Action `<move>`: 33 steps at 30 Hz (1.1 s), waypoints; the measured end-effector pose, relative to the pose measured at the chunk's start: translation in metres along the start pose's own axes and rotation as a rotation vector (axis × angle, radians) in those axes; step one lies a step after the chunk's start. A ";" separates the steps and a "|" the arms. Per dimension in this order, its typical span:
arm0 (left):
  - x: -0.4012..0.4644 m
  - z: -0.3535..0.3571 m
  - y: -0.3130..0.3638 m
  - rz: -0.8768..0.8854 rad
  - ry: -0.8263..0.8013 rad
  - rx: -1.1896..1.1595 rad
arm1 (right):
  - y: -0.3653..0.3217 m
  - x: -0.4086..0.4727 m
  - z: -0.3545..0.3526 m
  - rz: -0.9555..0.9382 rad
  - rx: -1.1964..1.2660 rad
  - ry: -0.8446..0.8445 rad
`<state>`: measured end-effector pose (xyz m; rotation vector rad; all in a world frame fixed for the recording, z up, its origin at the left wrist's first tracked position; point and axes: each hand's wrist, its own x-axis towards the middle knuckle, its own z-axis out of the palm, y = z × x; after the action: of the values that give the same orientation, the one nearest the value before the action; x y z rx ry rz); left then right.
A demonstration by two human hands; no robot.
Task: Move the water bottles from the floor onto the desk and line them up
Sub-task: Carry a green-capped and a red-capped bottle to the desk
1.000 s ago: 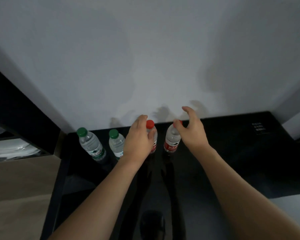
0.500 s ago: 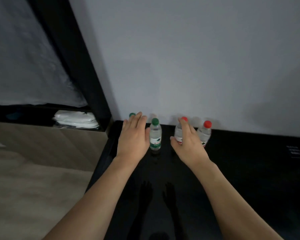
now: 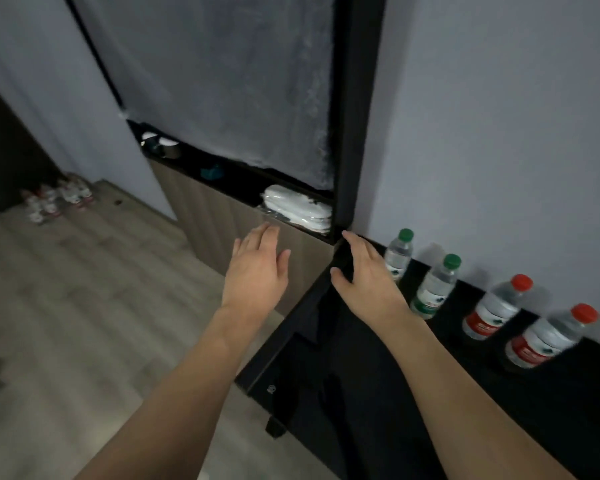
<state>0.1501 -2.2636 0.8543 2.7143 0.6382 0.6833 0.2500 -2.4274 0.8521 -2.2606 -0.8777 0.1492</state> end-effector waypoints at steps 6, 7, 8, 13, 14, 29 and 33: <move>-0.033 -0.053 -0.106 -0.227 0.089 0.019 | -0.086 0.022 0.074 -0.129 0.014 -0.187; -0.039 -0.064 -0.125 -0.264 0.104 0.022 | -0.103 0.025 0.087 -0.157 0.018 -0.214; -0.046 -0.074 -0.143 -0.300 0.118 0.028 | -0.119 0.028 0.100 -0.186 0.020 -0.236; -0.083 -0.125 -0.222 -0.447 0.200 0.082 | -0.193 0.037 0.163 -0.313 0.043 -0.340; -0.091 -0.136 -0.236 -0.472 0.219 0.095 | -0.208 0.037 0.175 -0.333 0.047 -0.355; -0.156 -0.221 -0.363 -0.642 0.349 0.207 | -0.355 0.041 0.302 -0.586 0.045 -0.526; -0.137 -0.228 -0.384 -0.640 0.353 0.233 | -0.368 0.063 0.315 -0.597 0.053 -0.522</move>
<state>-0.2066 -1.9624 0.8590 2.3533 1.6608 0.9507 -0.0101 -2.0139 0.8619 -1.8340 -1.7559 0.4894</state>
